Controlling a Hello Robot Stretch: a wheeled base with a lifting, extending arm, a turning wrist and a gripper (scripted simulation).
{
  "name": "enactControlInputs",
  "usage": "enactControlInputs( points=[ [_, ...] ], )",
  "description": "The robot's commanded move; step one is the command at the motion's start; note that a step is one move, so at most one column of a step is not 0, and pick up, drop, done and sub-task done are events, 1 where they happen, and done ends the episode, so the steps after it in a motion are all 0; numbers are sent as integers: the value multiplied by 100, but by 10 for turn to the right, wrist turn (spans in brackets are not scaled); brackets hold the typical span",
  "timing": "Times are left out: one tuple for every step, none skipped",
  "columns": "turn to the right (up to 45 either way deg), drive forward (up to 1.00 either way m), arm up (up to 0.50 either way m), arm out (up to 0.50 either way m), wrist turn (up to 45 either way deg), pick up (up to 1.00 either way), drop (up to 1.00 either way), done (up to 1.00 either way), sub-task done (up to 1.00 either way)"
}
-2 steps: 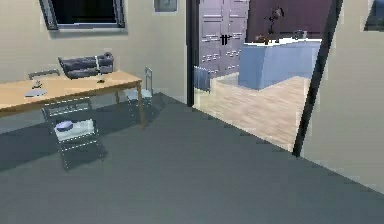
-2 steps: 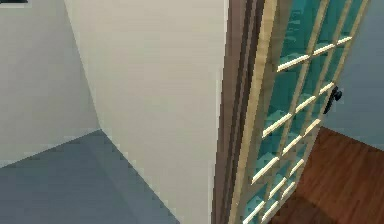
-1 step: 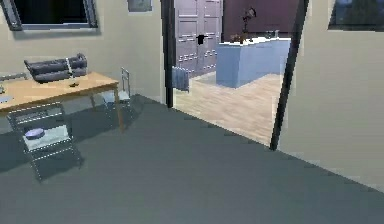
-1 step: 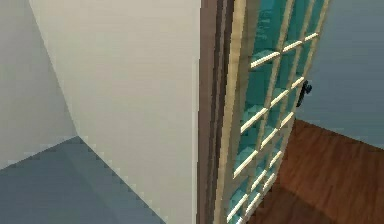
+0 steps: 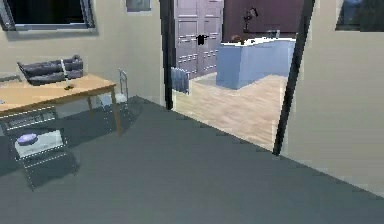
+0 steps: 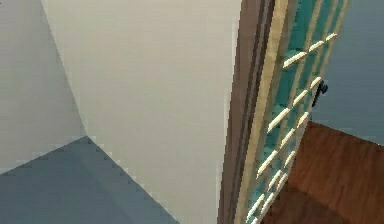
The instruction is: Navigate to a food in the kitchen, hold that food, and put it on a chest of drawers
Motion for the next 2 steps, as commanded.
enactControlInputs(
  points=[
    [90, 0, 0, 0, 0, 0, 0, 0, 0],
    [0, 100, 0, 0, 0, 0, 0, 0, 0]
  ],
)
